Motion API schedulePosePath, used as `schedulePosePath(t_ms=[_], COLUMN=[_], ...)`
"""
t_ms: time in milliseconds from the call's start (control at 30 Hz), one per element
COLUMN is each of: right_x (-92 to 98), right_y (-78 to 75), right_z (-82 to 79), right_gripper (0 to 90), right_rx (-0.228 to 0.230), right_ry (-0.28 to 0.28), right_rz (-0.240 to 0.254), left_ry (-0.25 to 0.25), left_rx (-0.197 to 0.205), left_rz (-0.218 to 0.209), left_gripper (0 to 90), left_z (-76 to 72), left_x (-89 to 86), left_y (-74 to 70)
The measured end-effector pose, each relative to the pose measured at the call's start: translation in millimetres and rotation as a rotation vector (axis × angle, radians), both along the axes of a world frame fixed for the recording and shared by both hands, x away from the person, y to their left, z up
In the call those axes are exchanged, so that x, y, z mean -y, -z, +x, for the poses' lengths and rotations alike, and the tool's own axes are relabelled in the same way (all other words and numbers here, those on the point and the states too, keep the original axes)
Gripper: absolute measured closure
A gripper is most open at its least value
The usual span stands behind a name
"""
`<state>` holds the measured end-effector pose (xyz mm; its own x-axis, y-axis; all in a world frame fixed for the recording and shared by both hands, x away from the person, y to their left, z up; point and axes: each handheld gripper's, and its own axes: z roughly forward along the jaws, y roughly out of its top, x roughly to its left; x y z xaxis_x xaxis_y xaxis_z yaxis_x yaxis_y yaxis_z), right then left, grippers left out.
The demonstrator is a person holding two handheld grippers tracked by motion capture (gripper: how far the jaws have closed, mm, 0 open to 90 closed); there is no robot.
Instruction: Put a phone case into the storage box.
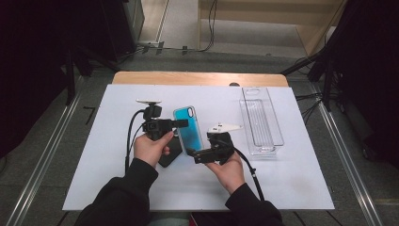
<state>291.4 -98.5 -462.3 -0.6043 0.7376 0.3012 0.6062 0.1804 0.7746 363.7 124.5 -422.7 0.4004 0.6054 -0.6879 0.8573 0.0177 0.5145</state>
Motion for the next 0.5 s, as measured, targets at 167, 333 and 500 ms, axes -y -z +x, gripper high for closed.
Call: schedulePosePath(t_ms=[167, 333, 500], right_x=[7.5, 13.0, 17.5], right_y=[-2.3, -5.8, -9.4], right_z=[-1.6, -2.2, -4.2], right_gripper=[0.0, 0.0, 0.0], right_rx=[-0.01, -0.016, -0.016], right_ry=[-0.027, -0.064, -0.113], right_rz=[-0.002, -0.037, -0.044], left_ry=[-0.011, -0.022, -0.032], left_rx=[0.065, 0.17, 0.282], left_rz=[0.028, 0.086, 0.1], left_gripper=[85.7, 85.5, 85.5], left_z=[-3.7, -10.9, -21.8], left_x=[-2.1, -3.1, -4.9], left_y=[-1.8, -2.2, -1.9])
